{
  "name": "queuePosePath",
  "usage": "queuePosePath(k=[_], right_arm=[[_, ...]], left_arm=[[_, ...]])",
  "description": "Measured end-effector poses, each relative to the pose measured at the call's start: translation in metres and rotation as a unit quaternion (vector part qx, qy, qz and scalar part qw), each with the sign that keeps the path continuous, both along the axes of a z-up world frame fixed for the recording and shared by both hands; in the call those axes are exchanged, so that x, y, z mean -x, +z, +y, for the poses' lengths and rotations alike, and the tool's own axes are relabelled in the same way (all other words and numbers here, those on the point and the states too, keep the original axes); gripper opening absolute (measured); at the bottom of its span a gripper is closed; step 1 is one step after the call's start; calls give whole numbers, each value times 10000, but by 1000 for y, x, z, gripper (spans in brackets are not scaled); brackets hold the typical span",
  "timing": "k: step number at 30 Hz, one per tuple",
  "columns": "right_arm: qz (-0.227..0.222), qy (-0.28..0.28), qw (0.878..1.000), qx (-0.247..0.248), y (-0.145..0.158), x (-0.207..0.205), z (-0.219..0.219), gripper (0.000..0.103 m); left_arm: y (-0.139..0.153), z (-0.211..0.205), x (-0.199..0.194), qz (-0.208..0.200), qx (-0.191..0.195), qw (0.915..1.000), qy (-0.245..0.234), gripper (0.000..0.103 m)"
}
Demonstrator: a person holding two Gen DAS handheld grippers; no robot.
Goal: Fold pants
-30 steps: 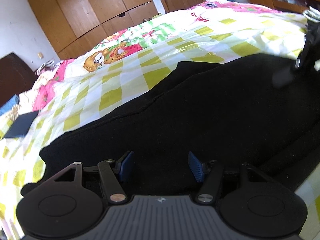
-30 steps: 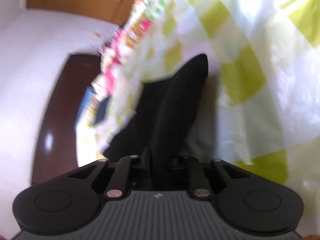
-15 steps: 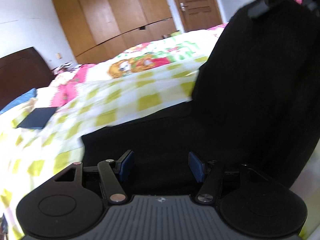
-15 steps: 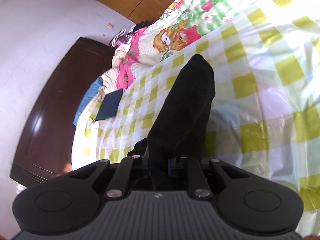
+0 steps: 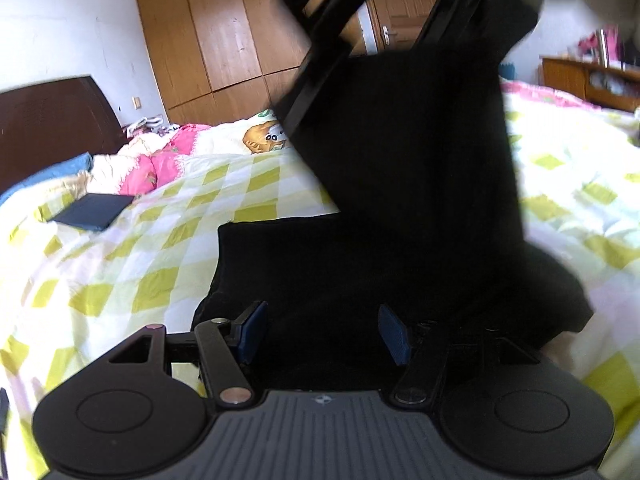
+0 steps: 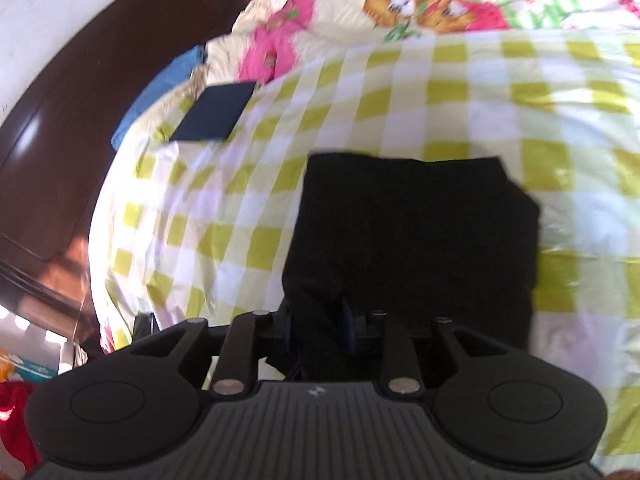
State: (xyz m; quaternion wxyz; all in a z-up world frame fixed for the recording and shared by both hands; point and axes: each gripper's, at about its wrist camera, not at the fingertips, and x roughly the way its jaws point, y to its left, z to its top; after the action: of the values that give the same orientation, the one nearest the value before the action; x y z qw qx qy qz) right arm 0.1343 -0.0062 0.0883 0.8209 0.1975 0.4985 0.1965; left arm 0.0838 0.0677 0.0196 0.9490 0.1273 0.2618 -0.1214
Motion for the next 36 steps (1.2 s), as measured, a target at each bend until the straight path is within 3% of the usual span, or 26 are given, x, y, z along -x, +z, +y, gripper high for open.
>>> queuePosePath(k=[6,10,12,14,17,20,24,27,30,32,34,35,36], right_arm=[[119,270,9992,277,-21,-7,29,36],[251,509,9981,-222,-9,-11,27,37],[58,585,9980,-235,0,-15,28,38],[-248,628,9976,124,7,-20,30,44],[-499,804,9933,662,9,-30,33,45],[-497,1039,9882,1015,5,-42,38,47],[-403,1297,9835,1196,-1,-51,53,52],[-655,1467,9738,1609,-6,-55,69,52],[-823,1602,9645,1932,-12,-62,77,53],[-765,1671,9634,1950,-16,-68,78,63],[-597,1781,9614,2011,-25,-72,78,60],[-584,1797,9603,2054,-30,-73,77,46],[-533,1852,9606,2004,-33,-74,73,40]], left_arm=[[1,27,5,109,338,9990,286,74],[-3,51,12,350,745,9951,554,74],[0,57,15,342,858,9935,667,74],[5,60,23,257,848,9936,700,74],[12,65,31,221,835,9942,635,74],[19,70,39,329,840,9946,516,74],[35,70,45,410,1176,9916,350,78],[43,58,38,407,1367,9894,273,84],[38,40,18,606,1176,9902,451,85],[30,32,5,822,1167,9883,547,84],[23,29,-3,1008,1203,9854,652,83],[20,27,-6,1047,1192,9849,698,73],[18,26,-7,1091,1180,9846,692,67]])
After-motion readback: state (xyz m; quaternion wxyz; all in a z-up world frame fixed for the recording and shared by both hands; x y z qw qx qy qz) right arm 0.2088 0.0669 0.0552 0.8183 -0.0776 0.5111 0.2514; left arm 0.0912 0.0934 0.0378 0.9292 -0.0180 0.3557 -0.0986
